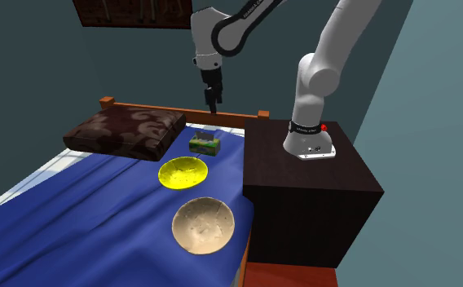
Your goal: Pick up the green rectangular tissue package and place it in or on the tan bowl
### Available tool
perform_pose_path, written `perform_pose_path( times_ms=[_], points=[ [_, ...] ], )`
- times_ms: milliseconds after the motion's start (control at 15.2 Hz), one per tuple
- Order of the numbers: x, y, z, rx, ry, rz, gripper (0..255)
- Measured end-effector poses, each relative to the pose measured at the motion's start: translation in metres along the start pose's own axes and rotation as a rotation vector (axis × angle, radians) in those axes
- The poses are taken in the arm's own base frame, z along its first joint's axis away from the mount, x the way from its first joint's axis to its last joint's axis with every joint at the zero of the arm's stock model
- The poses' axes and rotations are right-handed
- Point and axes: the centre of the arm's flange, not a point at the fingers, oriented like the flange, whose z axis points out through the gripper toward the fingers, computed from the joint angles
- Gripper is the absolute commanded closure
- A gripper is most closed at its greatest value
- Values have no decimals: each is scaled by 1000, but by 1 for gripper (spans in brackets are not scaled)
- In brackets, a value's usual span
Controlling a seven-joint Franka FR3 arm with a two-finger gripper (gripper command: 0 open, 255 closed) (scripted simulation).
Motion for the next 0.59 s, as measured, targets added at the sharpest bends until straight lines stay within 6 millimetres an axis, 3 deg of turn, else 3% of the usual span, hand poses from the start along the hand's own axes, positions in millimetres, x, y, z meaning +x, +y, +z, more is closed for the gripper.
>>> perform_pose_path(
  times_ms=[594],
  points=[
    [69, 2, 95, -4, 45, 23, 0]
  ],
)
